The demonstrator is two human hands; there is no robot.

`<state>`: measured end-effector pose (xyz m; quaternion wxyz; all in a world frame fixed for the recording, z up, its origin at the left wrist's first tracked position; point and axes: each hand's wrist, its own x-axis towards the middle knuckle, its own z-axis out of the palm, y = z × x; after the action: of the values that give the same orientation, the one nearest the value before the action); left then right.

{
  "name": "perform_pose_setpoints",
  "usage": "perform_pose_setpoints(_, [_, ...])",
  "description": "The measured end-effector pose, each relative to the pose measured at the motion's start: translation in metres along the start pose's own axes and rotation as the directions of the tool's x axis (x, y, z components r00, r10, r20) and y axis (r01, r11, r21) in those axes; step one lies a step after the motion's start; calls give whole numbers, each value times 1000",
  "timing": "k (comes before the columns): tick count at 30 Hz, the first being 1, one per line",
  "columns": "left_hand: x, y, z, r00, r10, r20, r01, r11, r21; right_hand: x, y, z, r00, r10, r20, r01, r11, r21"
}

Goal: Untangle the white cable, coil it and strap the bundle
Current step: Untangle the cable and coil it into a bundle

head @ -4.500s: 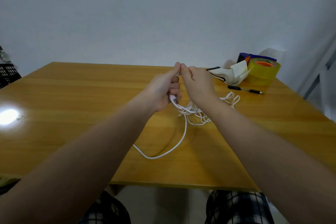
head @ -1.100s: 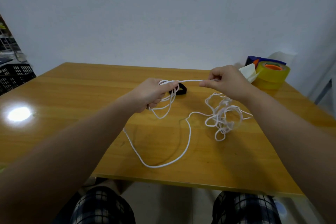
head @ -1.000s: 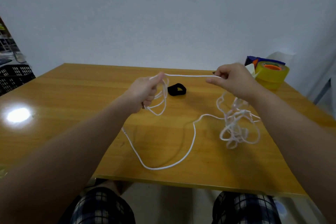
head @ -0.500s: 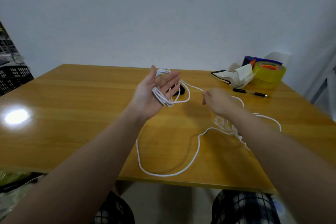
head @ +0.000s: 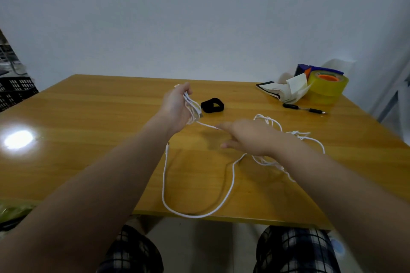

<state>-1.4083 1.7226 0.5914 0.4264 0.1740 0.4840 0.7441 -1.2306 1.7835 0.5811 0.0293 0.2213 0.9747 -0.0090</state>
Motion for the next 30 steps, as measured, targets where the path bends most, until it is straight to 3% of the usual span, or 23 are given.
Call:
perform_pose_setpoints(3, [3,-6,-9,998,0,-65,7,994,107,-5,2,-7,996,19,-87,-7,990,140])
perform_pose_setpoints(6, [1,-12,-9,995,35,-92,-9,962,274,-6,3,-12,989,-8,-150,31,988,149])
perform_pose_setpoints(11, [-10,-30,9,997,58,51,-77,817,572,-1,-6,-20,930,-142,-340,207,964,165])
perform_pose_setpoints(14, [-13,-40,14,985,-54,165,-36,865,500,3,-5,-27,914,-138,-382,197,973,119])
perform_pose_setpoints(21, [-26,-34,22,967,-75,243,-27,921,389,2,7,-26,960,-136,-245,178,972,156])
perform_pose_setpoints(25, [-36,-34,26,945,-142,295,-63,806,589,2,7,-27,930,26,-367,108,934,340])
perform_pose_setpoints(27, [-35,-36,25,947,-182,267,-38,757,652,3,7,-26,923,75,-378,49,951,307])
perform_pose_setpoints(30, [-34,-36,24,943,-118,310,-189,577,794,3,8,-27,935,69,-348,4,979,205])
